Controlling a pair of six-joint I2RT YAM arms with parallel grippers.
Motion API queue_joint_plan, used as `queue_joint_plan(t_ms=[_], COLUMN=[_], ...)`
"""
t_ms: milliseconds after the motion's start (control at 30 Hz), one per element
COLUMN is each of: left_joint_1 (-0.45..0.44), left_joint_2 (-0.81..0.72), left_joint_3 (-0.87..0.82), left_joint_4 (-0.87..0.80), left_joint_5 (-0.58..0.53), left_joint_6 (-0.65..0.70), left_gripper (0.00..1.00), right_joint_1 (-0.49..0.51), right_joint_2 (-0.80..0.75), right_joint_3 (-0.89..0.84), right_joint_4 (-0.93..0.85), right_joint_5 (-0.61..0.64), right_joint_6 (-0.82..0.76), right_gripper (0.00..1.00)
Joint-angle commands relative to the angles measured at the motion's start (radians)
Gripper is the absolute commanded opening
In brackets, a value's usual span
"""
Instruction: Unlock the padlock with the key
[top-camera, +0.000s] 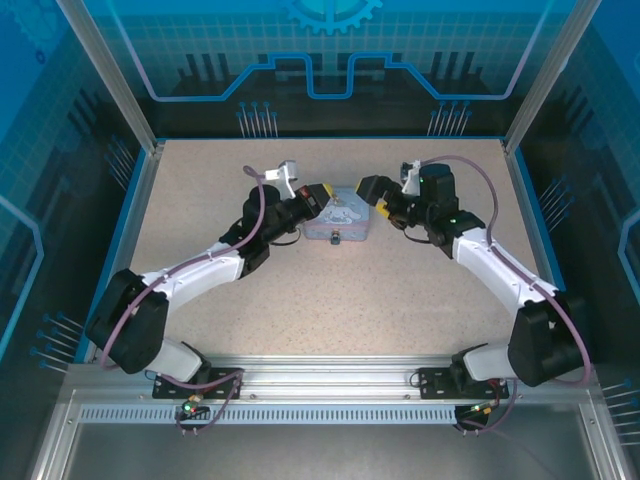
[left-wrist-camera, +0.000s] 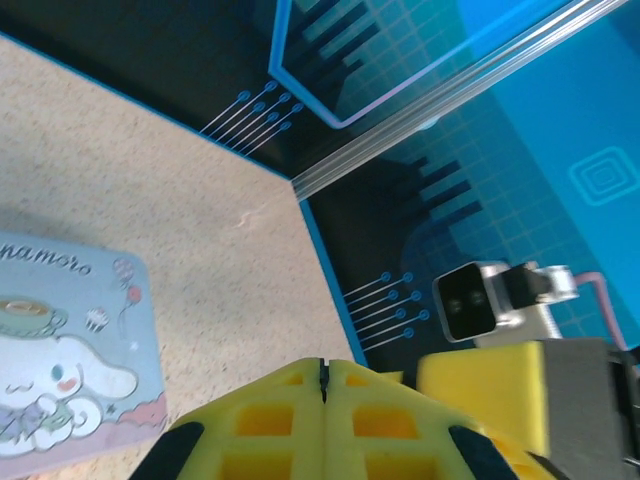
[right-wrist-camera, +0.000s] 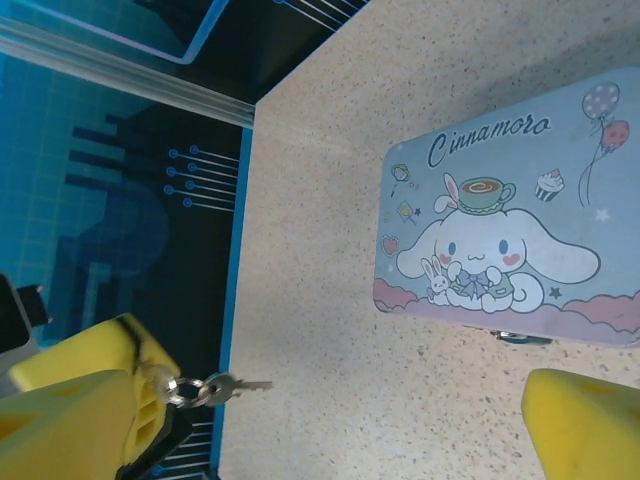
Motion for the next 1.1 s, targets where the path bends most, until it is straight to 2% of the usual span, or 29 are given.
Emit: queue_joint_plan(t_ms=[0,100,133,200,267,367,467,567,767,833,967,1067], left_joint_1=[-0.003,-0.007,-0.009,-0.011,-0.013,-0.014,-0.015,-0.015,-0.015,-0.015,-0.015,-0.015], left_joint_2=[0.02,0.03,0.033,0.04,0.044,0.047,0.045,0.039,0.029,0.03,0.036,0.043], left_joint_3=[-0.003,0.003,0.003,0.003,0.0,-0.006,-0.004,-0.003,-0.002,-0.004,-0.016,-0.024], left_joint_4=[0.098,0.101,0.106,0.121,0.134,0.156,0.153,0.13,0.092,0.094,0.118,0.135], left_joint_5=[-0.02,-0.017,-0.015,-0.013,-0.01,-0.004,0.002,-0.013,-0.035,-0.033,-0.034,-0.036], left_joint_6=[0.021,0.021,0.023,0.024,0.026,0.03,0.031,0.013,-0.055,-0.083,-0.128,-0.154], left_gripper=[0.0,0.0,0.0,0.0,0.0,0.0,0.0,0.0,0.0,0.0,0.0,0.0], right_joint_1=[-0.011,-0.026,-0.027,-0.032,-0.032,-0.045,-0.046,-0.04,-0.026,-0.012,0.018,0.041], right_joint_2=[0.022,0.038,0.031,0.0,-0.019,0.031,0.068,0.107,0.197,0.215,0.227,0.22], right_joint_3=[0.109,0.125,0.097,-0.016,-0.066,-0.025,-0.105,-0.126,-0.18,-0.171,-0.157,-0.152], right_joint_4=[-0.133,-0.176,-0.142,0.046,0.088,0.074,0.385,0.552,0.858,0.883,0.893,0.878], right_joint_5=[0.059,0.086,0.102,0.11,0.148,0.026,-0.081,-0.111,-0.15,-0.156,-0.163,-0.158], right_joint_6=[0.043,0.005,0.014,0.047,0.069,0.041,0.149,0.238,0.396,0.408,0.411,0.404], right_gripper=[1.0,1.0,1.0,1.0,1.0,1.0,1.0,0.99,0.78,0.66,0.52,0.51])
